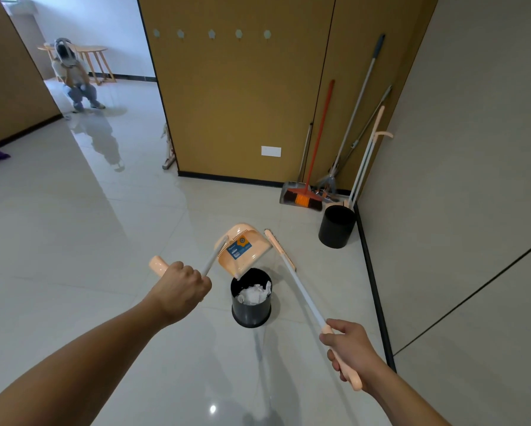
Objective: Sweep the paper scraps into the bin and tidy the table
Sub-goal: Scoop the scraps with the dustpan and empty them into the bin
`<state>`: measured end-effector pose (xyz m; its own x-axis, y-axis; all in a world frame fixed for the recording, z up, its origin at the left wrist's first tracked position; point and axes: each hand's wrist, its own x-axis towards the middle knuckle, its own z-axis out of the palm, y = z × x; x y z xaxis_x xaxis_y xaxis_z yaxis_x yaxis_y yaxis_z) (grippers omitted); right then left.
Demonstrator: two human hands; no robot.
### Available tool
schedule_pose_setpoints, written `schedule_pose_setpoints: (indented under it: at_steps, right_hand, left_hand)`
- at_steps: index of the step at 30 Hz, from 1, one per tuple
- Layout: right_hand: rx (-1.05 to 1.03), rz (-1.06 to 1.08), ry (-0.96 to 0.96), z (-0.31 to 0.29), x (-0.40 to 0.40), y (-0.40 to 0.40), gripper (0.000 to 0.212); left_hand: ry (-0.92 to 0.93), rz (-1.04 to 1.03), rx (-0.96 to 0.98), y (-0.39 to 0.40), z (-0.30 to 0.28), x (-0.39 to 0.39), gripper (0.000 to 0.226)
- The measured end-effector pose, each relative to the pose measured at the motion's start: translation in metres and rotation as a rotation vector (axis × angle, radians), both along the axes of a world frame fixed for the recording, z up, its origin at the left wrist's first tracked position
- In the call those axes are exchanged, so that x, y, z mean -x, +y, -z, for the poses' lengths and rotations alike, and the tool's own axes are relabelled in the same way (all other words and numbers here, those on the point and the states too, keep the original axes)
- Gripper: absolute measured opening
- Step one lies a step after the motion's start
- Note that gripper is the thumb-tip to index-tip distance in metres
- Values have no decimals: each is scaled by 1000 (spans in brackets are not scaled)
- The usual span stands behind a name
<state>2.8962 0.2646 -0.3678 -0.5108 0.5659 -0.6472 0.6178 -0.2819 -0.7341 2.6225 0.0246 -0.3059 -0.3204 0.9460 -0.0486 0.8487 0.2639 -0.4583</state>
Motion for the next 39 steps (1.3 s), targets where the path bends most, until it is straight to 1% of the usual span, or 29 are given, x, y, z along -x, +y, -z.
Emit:
schedule_pose_setpoints:
  at_steps: [6, 11, 12, 14, 15, 16, 18, 19, 21, 24, 25, 27, 30, 33, 34, 36, 37, 39]
  right_hand:
    - [-13, -49, 11, -7, 11, 9, 52]
    - [-15, -111, 35, -10, 25, 12, 53]
    - [-17, -125, 42, -11, 28, 12, 54]
    - [-20, -160, 52, -12, 34, 11, 53]
    - [-19, -178, 57, -13, 38, 10, 51]
    - [-17, -197, 63, -15, 41, 9, 46]
    - [-20, -242, 86, -20, 49, 7, 29]
    - [-21, -273, 100, -24, 53, 4, 20]
    - [-7, -342, 132, -29, 62, -4, 14]
    - [70, -458, 151, -36, 77, -25, 24]
    - [105, -500, 144, -39, 82, -34, 23]
    - [171, -613, 147, -48, 93, -52, 14]
    - [231, -758, 186, -62, 110, -80, 22]
    - [248, -896, 222, -78, 126, -109, 33]
    - [221, -952, 235, -82, 129, -120, 31]
    - [166, -1060, 269, -89, 132, -142, 20]
    - [153, -1094, 282, -92, 132, -153, 20]
    - [160, -1128, 285, -95, 134, -173, 31]
  left_hand:
    - [-1, -95, -21, -2, -8, 0, 24]
    - [-19, -179, -84, -15, -10, -2, 24]
    - [-14, -202, -90, -17, -11, -4, 21]
    - [-17, -278, -89, -24, -10, -9, 9]
    - [-25, -341, -99, -28, -8, -11, 10]
    - [-26, -401, -123, -32, -7, -14, 16]
    - [-50, -518, -197, -42, -6, -21, 19]
    - [-68, -575, -240, -47, -7, -27, 16]
    - [-97, -674, -301, -60, -7, -39, 10]
    - [-129, -826, -345, -84, -2, -64, 13]
    - [-142, -872, -351, -92, 1, -73, 14]
    - [-163, -963, -364, -107, 6, -91, 14]
    - [-176, -1070, -343, -128, 7, -116, 17]
    - [-185, -1105, -289, -149, 7, -136, 18]
    - [-187, -1112, -270, -156, 7, -141, 19]
    - [-197, -1120, -235, -168, 6, -149, 21]
    - [-199, -1112, -225, -172, 7, -152, 22]
    - [-192, -1078, -213, -178, 9, -154, 23]
